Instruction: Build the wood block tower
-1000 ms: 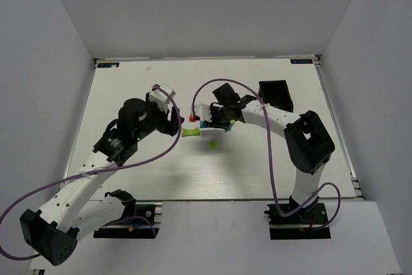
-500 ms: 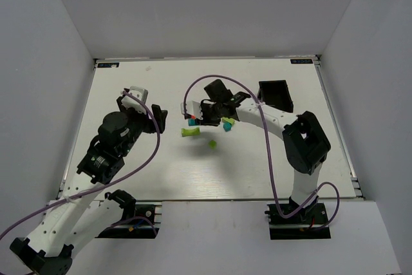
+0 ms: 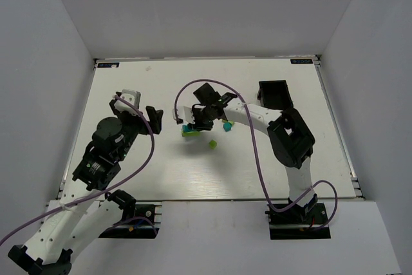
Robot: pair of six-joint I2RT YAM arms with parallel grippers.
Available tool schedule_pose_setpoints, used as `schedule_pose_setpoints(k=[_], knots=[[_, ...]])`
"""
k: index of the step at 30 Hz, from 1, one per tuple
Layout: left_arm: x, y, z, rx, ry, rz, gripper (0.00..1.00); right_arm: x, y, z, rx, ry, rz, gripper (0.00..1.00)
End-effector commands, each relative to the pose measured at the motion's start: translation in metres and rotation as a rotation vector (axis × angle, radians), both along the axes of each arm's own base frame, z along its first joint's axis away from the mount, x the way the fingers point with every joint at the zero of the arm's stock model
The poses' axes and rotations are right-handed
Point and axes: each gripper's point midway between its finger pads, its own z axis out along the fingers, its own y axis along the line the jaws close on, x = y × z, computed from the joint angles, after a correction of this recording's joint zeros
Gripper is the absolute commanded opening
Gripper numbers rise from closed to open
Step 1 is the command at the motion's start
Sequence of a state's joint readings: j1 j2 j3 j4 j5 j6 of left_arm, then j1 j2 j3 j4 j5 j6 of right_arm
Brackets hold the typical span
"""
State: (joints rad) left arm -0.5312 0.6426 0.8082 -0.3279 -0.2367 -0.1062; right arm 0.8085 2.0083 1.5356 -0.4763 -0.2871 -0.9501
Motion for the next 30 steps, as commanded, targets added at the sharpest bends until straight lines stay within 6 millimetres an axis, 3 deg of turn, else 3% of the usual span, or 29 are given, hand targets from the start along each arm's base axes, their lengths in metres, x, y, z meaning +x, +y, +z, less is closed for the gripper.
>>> schedule_pose_setpoints(k=[1, 14, 30], knots=[[0.001, 0.005, 0.003, -0.019, -0.012, 0.030, 0.93, 0.001, 0.012, 0.017, 0.025, -0.011, 0.021, 0.04], [0.001, 0.005, 0.003, -0.019, -0.012, 0.030, 0.93, 0.006, 0.012, -0.002, -0.024, 0.008, 0.016, 0.04], [0.000, 0.004, 0.003, -0.020, -0.011, 0.021, 0.93, 0.006, 0.013, -0.007, -0.031, 0.014, 0.010, 0.06]])
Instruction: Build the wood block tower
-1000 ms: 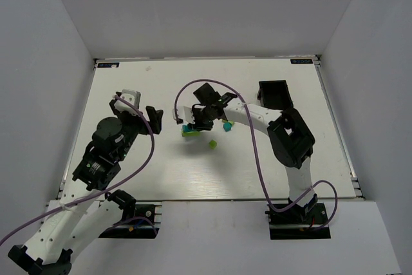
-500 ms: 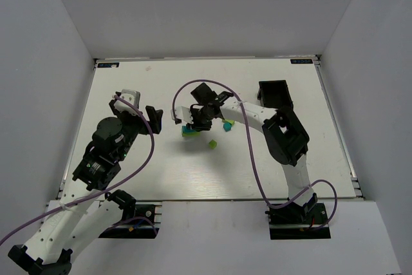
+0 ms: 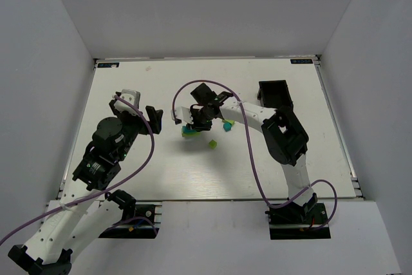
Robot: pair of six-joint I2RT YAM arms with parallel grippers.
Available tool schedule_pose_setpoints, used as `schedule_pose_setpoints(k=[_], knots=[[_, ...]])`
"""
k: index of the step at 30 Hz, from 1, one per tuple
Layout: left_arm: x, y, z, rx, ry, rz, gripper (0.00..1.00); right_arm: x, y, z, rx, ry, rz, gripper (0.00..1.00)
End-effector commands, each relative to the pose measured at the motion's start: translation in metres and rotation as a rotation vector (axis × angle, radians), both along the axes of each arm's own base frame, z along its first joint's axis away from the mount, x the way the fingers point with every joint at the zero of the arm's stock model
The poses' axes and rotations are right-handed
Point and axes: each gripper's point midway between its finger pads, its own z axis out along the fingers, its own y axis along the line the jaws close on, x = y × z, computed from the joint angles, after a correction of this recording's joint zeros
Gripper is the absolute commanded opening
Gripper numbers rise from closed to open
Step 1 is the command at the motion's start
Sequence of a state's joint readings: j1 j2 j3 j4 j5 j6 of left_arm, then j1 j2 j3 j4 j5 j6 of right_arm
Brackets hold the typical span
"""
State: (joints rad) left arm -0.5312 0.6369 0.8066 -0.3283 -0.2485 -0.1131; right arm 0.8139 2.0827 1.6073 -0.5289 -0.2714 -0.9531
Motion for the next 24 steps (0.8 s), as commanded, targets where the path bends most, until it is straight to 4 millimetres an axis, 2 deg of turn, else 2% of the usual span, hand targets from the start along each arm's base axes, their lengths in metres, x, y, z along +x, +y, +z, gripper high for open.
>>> schedule_pose_setpoints(k=[1, 24], knots=[[0.0007, 0.0015, 0.0022, -0.012, -0.009, 0.009, 0.93, 0.0018, 0.0107, 0.0085, 0.020, -0.011, 0.013, 0.06], [-0.0021, 0.0031, 0.0025, -0.017, -0.017, 0.009, 0.93, 0.0034, 0.0143, 0.0074, 0.012, -0.010, -0.049, 0.07]])
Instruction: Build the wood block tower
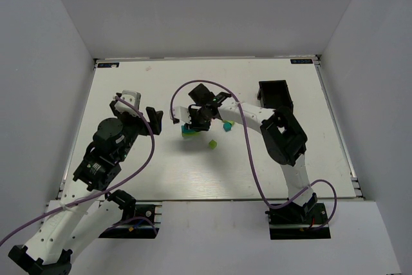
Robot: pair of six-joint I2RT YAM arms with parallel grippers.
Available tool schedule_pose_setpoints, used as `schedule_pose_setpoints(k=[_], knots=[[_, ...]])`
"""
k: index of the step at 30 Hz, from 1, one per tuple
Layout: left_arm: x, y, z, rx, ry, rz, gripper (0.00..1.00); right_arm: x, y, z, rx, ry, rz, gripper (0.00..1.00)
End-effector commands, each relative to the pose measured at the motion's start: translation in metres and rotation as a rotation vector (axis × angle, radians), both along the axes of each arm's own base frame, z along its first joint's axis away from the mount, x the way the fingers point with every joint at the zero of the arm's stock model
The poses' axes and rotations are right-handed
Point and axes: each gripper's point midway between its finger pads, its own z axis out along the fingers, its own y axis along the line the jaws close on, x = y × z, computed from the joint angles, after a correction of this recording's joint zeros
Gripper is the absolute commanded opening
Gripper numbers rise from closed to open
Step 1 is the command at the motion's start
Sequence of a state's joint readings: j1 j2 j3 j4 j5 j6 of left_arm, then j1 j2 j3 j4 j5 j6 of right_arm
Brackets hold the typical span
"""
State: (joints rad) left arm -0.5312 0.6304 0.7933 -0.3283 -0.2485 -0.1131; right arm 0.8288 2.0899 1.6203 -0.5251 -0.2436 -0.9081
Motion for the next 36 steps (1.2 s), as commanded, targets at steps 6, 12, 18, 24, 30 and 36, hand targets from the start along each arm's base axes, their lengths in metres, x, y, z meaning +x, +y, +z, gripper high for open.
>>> schedule_pose_setpoints(k=[6, 12, 18, 24, 30, 36], knots=[[-0.0014, 0.0027, 0.0072, -0.021, -0.023, 0.009, 0.93, 0.0039, 0.0116, 0.0066, 0.017, -0.012, -0.021, 0.07], [-0.0019, 0.0012, 0.0071, -0.021, -0.023, 0.000, 0.93, 0.0053, 0.0111, 0.0038, 0.008, -0.013, -0.035, 0.08], [-0.0019, 0.0012, 0.0071, -0.021, -0.023, 0.000, 0.93, 0.0061, 0.0112, 0.0032, 0.004, -0.016, -0.040, 0.11], [-0.0019, 0.0012, 0.0071, -0.021, -0.023, 0.000, 0.93, 0.0068, 0.0108, 0.0018, 0.000, -0.017, -0.044, 0.17], [-0.0019, 0.0012, 0.0071, -0.021, -0.023, 0.000, 0.93, 0.0060, 0.0095, 0.0000, -0.007, -0.014, -0.043, 0.22], [-0.0019, 0.0012, 0.0071, -0.021, -0.023, 0.000, 0.93, 0.0060, 0.0091, 0.0002, -0.008, -0.016, -0.043, 0.27]])
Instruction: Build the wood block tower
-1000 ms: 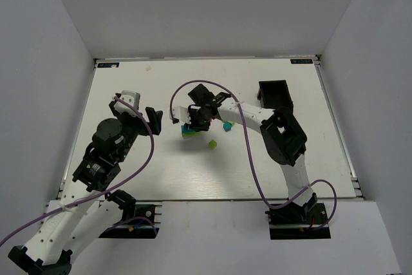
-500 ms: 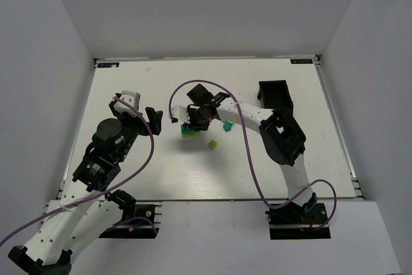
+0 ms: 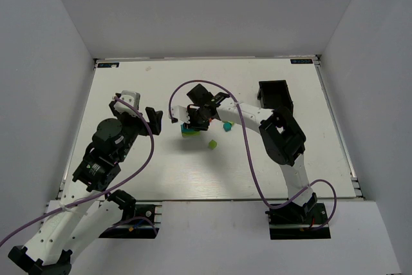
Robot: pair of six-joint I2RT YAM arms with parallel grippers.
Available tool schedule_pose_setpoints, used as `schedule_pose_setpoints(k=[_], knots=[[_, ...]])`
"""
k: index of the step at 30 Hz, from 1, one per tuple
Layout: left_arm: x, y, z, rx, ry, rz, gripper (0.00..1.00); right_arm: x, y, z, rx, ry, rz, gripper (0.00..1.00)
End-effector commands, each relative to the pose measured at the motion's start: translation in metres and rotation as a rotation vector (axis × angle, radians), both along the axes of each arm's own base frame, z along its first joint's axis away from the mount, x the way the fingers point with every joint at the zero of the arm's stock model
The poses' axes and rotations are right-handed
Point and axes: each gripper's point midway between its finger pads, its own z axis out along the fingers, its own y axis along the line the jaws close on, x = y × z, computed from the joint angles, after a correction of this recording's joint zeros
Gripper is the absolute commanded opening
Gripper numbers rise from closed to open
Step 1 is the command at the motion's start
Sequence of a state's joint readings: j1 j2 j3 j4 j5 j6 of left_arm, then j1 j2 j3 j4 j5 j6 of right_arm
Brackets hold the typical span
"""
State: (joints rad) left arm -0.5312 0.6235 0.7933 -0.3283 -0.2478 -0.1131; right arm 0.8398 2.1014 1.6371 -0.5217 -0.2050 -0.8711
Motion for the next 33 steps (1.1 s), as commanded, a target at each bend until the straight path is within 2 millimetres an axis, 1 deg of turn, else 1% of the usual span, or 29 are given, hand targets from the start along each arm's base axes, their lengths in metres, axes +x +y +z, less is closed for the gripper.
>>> schedule_pose_setpoints(k=[1, 3, 4, 5, 7, 9, 10, 12, 13, 15, 17, 21, 22, 23, 28, 33], knots=[[-0.001, 0.001, 0.005, -0.018, -0.017, 0.000, 0.93, 0.003, 0.006, 0.001, 0.003, -0.006, -0.004, 0.27], [-0.001, 0.001, 0.005, -0.018, -0.017, 0.000, 0.93, 0.003, 0.006, -0.001, 0.001, -0.004, -0.004, 0.30], [-0.001, 0.001, 0.005, -0.018, -0.017, 0.000, 0.93, 0.003, 0.007, 0.001, 0.006, -0.008, -0.003, 0.30], [-0.001, 0.001, 0.005, -0.018, -0.017, 0.000, 0.93, 0.002, 0.005, -0.002, -0.001, -0.002, -0.003, 0.35], [-0.001, 0.001, 0.005, -0.018, -0.017, 0.000, 0.93, 0.003, 0.005, -0.002, 0.000, -0.006, -0.007, 0.35], [-0.001, 0.001, 0.005, -0.018, -0.017, 0.000, 0.93, 0.002, 0.005, -0.002, -0.002, -0.003, -0.004, 0.41], [-0.001, 0.001, 0.005, -0.018, -0.017, 0.000, 0.93, 0.002, 0.006, -0.003, -0.003, -0.004, -0.003, 0.41], [-0.001, 0.001, 0.005, -0.018, -0.017, 0.000, 0.93, 0.001, 0.005, -0.004, -0.007, 0.000, -0.001, 0.46], [-0.001, 0.001, 0.005, -0.018, -0.017, 0.000, 0.93, 0.001, 0.005, -0.003, -0.004, 0.000, -0.003, 0.46], [-0.001, 0.001, 0.005, -0.018, -0.017, 0.000, 0.93, 0.001, 0.005, -0.005, -0.006, -0.005, -0.001, 0.52], [-0.001, 0.001, 0.005, -0.018, -0.017, 0.000, 0.93, 0.002, 0.005, -0.003, -0.003, -0.006, -0.002, 0.55], [-0.001, 0.001, 0.005, -0.018, -0.017, 0.000, 0.93, 0.002, 0.005, -0.004, -0.006, -0.006, -0.003, 0.71], [-0.001, 0.001, 0.005, -0.018, -0.017, 0.000, 0.93, 0.001, 0.004, -0.003, -0.005, -0.004, -0.005, 0.84], [-0.002, 0.002, 0.008, -0.022, -0.025, 0.000, 0.93, 0.002, 0.005, -0.003, -0.001, -0.009, -0.004, 0.90], [-0.002, 0.002, 0.008, -0.022, -0.025, 0.000, 0.93, 0.004, 0.004, -0.001, 0.004, -0.016, -0.017, 0.90], [-0.002, 0.002, 0.008, -0.022, -0.025, 0.000, 0.93, 0.006, 0.002, 0.007, 0.015, -0.030, -0.024, 0.90]])
